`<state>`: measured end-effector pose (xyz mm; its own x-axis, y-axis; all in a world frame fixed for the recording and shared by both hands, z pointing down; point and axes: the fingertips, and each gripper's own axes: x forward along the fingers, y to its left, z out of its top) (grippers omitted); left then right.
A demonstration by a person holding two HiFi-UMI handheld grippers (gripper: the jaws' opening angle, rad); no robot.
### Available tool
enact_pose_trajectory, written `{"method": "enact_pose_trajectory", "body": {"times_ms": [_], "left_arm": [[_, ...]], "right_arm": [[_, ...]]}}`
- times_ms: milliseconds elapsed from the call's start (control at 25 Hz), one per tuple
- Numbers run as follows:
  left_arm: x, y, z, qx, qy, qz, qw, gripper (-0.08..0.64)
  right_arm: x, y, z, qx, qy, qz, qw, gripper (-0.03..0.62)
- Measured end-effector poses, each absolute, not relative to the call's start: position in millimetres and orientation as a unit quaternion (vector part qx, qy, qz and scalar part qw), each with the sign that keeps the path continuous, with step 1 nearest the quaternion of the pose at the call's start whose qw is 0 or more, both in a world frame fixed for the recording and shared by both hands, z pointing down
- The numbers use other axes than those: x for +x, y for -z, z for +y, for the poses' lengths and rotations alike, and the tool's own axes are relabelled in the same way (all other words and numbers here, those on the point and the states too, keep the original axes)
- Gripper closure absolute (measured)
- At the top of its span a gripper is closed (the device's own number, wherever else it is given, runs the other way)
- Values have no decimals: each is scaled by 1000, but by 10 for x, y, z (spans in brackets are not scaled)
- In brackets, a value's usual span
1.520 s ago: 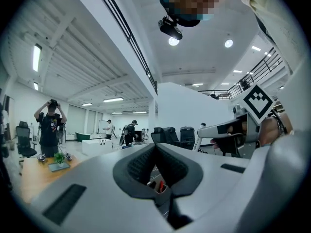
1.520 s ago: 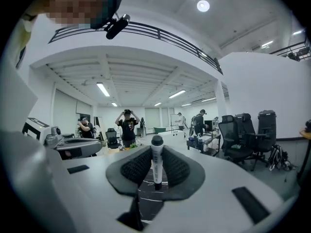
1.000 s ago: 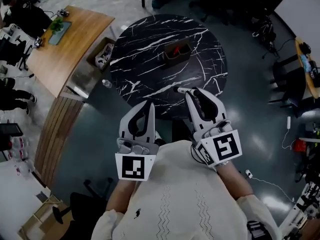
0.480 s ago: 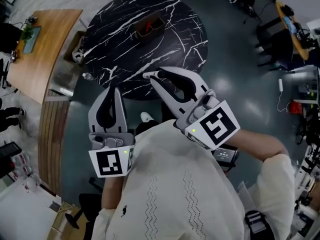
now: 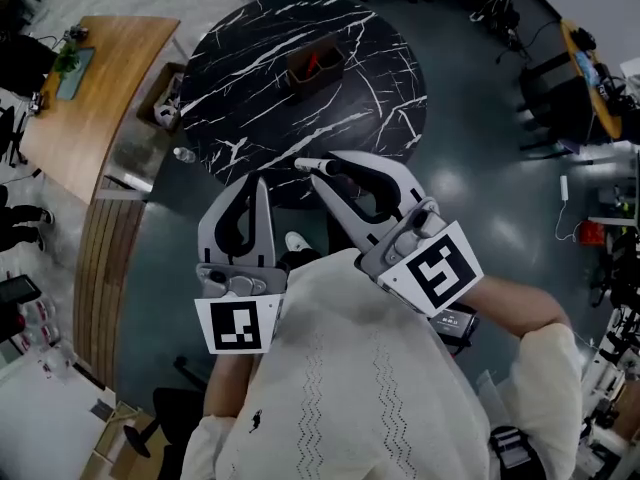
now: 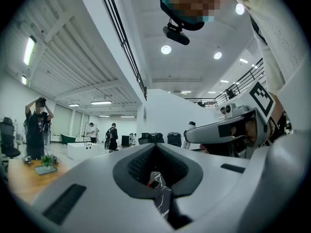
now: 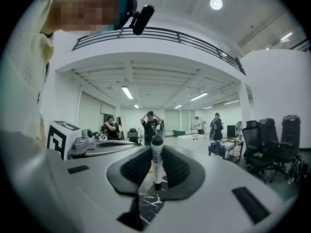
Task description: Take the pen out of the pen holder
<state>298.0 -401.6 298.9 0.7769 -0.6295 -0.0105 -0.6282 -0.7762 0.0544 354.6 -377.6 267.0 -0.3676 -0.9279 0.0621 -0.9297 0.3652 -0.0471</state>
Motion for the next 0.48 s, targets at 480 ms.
{"method": "enact_pose_trajectory", "body": {"times_ms": [480], "left_arm": [[2917, -3104, -3990, 937, 6, -346, 37, 549]], "right_arm": [[3719, -2950, -3699, 599, -50, -797, 58, 506]]}}
